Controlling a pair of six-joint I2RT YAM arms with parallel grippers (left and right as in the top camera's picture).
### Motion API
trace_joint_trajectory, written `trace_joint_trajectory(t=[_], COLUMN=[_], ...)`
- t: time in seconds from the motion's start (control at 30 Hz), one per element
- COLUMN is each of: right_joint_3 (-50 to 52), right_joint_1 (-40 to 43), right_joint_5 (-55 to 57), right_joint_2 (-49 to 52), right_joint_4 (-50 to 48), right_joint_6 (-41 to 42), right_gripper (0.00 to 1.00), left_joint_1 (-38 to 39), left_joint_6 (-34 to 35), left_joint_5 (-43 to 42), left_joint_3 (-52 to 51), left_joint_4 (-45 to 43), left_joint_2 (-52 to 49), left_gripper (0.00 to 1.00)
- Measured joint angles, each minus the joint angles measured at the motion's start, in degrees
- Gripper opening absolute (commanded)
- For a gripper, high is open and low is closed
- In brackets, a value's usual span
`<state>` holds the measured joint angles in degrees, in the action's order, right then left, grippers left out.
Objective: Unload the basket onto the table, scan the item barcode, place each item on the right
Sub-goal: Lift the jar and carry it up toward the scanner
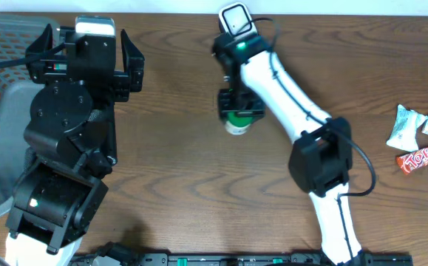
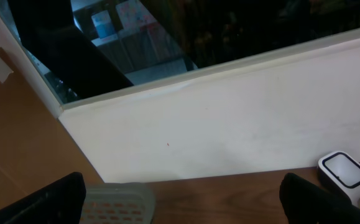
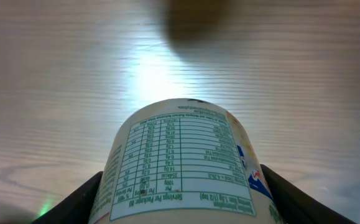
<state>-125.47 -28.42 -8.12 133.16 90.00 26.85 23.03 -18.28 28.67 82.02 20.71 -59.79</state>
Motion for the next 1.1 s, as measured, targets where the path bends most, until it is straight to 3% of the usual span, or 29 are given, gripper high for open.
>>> trace_joint_trajectory(t=[0.33,0.6,1.1], right_joint_3=[0.72,8.79,19.41], right_joint_1=[9.94,15.87,17.66], right_joint_5=[-8.57,-13.73,-19.76], right_joint_2=[0.00,0.00,0.00], right_joint_4=[6.08,6.95,6.56], right_joint_6=[-8.85,-14.25,-22.75], right_gripper=[0.60,0.59,0.60], left_joint_1=[0.00,0.00,0.00], left_joint_6=[0.00,0.00,0.00], left_joint_5=[0.00,0.00,0.00], left_joint_3=[0.00,0.00,0.00], left_joint_4=[0.00,0.00,0.00], left_joint_2=[0.00,0.00,0.00], left_gripper=[1.00,1.00,1.00])
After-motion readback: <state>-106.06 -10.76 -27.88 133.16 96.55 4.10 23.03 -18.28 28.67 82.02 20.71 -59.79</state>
